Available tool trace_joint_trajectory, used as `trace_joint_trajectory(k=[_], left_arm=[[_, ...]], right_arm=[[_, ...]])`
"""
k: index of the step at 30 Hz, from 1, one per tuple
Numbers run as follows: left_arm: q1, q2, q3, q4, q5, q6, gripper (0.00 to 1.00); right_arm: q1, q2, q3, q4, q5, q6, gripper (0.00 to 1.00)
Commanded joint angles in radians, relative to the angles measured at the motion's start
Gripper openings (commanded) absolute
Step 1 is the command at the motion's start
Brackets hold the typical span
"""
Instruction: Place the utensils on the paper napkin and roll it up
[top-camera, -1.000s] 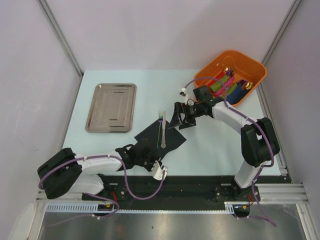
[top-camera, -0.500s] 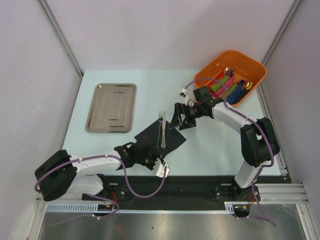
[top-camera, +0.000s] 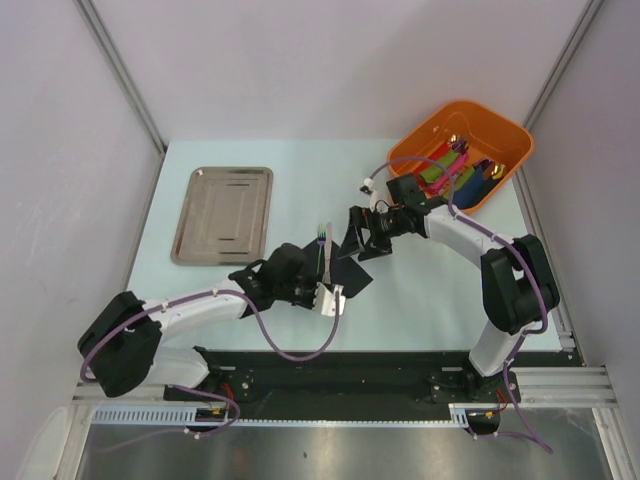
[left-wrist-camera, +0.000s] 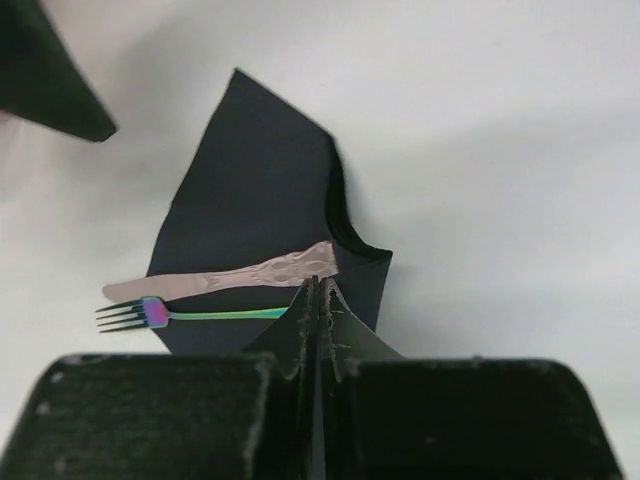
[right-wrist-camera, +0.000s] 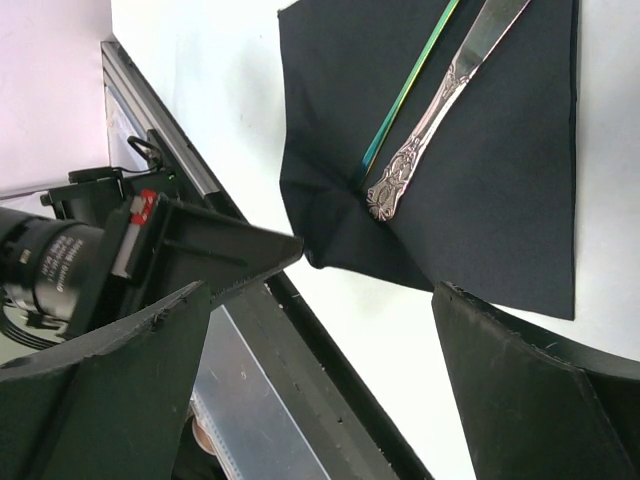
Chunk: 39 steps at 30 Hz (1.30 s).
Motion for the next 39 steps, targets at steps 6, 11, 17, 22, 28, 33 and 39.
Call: trace_joint_trajectory(k=[6, 11, 17, 22, 28, 33, 39], left_arm=[[0.065, 0.12, 0.114, 0.037, 0.041, -0.06, 0.0], [0.089, 0.167, 0.139, 0.078, 0.018, -0.07, 0.0], [0.114, 0.203, 0.156, 0.124, 0.001, -0.057, 0.0], [0.126, 0.218, 0.156, 0.147, 0.0, -0.048, 0.0], [0.126, 0.236, 0.153, 0.17, -0.002, -0.037, 0.0], [0.128, 0.244, 0.156, 0.169, -0.009, -0.034, 0.0], [0.204, 0.125, 0.196, -0.125, 0.202, -0.031, 0.36]], right_arm=[[-0.009, -0.016, -0.021, 0.027, -0.013, 0.024, 0.95], [-0.003, -0.008, -0.064, 0.078, -0.03, 0.077, 0.85], [0.021, 0.01, -0.092, 0.105, -0.022, 0.125, 0.72], [0.048, 0.024, -0.116, 0.136, -0.024, 0.154, 0.5], [0.074, 0.061, -0.121, 0.153, -0.006, 0.172, 0.4], [0.08, 0.09, -0.123, 0.162, -0.002, 0.188, 0.34], [0.065, 0.071, -0.13, 0.159, 0.01, 0.179, 0.35]])
